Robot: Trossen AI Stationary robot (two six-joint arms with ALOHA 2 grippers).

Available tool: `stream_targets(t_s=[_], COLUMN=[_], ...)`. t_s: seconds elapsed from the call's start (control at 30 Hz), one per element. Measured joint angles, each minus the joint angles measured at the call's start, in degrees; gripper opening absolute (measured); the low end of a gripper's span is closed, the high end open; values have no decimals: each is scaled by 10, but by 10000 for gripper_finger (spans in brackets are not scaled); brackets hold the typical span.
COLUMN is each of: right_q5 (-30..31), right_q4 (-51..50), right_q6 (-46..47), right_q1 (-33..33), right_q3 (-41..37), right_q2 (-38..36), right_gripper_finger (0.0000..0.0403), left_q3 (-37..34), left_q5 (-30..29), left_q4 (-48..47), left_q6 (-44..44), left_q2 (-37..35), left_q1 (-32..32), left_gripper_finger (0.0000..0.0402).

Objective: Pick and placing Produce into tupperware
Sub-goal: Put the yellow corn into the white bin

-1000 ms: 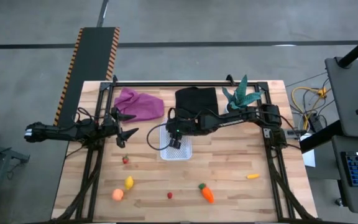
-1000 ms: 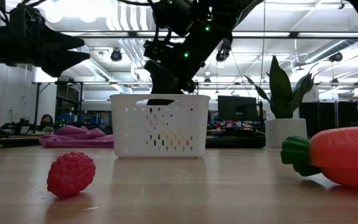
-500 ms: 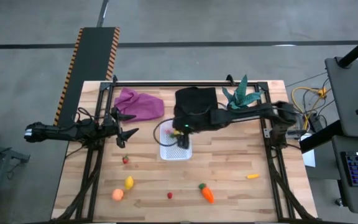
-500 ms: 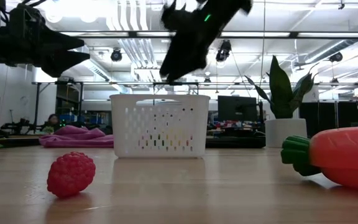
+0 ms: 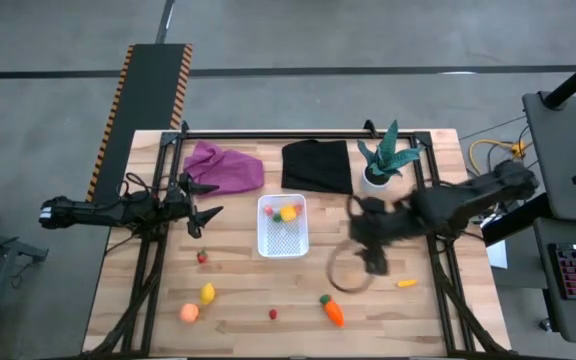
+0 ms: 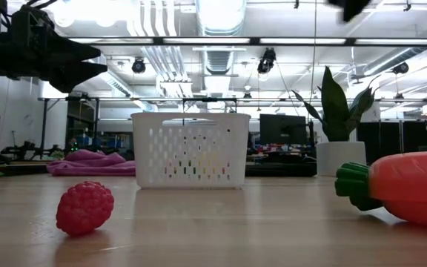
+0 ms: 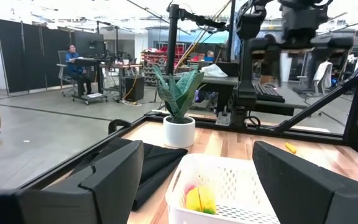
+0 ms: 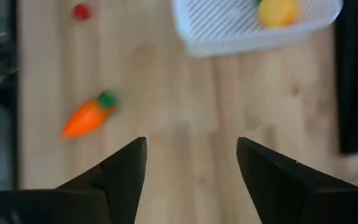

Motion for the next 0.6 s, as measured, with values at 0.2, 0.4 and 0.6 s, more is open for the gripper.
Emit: stream_targets(t_s=[0.2, 0.4, 0.6], right_q5=[31, 42, 58], right_q4=[-38, -45, -2], right_q6=[152, 315, 407], right_q1=[143, 260, 331], right_q3=[-37, -128, -238], right_q2=[-38, -48, -43], right_gripper_finger=[236, 227, 226], left_q3=[0, 0, 0], left_q5=[0, 0, 0], left_q4=[0, -1, -1], left_q6=[0, 0, -1], left_q2=[1, 0, 0], left_q1=[0, 0, 0], left_gripper_finger=[290, 290, 290])
